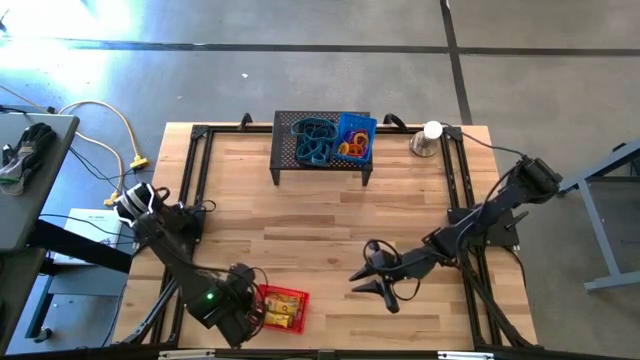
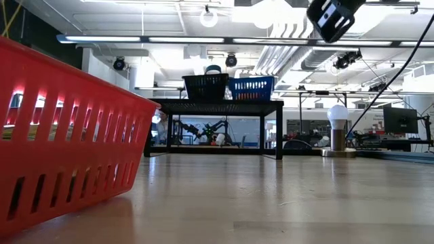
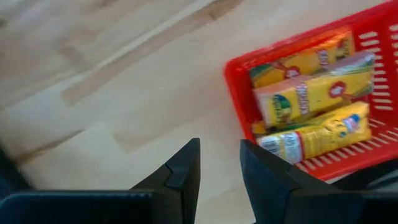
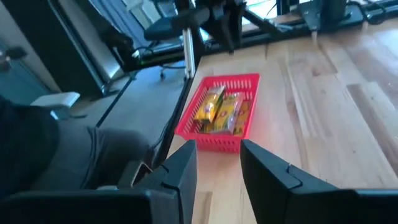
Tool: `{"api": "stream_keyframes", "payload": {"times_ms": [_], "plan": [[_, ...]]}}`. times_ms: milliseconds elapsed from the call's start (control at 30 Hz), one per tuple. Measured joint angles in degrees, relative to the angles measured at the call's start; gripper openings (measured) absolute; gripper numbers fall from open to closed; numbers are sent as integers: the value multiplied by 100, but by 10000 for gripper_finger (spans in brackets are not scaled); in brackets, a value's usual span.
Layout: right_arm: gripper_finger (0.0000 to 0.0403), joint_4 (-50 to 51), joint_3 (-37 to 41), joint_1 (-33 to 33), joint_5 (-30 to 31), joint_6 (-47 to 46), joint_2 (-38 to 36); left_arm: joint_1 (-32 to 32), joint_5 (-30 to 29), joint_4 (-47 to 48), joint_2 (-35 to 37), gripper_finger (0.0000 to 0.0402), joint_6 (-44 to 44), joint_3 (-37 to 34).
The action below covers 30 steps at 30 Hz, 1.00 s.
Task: Pick & Place Office Desk Supplies
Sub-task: Put the red bin with crayon boxes on the shelf
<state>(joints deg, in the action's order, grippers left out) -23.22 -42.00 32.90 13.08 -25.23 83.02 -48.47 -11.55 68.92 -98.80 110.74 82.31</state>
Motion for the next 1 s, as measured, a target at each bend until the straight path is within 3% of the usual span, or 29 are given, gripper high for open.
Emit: {"api": "stream_keyframes", "payload": {"times_ms": [333, 533, 1000], "plan": [[111, -297, 0, 372, 778, -201, 74, 232, 37, -1052, 2, 108, -372, -879], [111, -750, -7, 503, 785, -8, 348, 263, 94, -1407, 6, 108, -615, -993], [111, -710, -2, 510, 758, -45, 369, 263, 1, -1411, 190, 108, -647, -999]]}}
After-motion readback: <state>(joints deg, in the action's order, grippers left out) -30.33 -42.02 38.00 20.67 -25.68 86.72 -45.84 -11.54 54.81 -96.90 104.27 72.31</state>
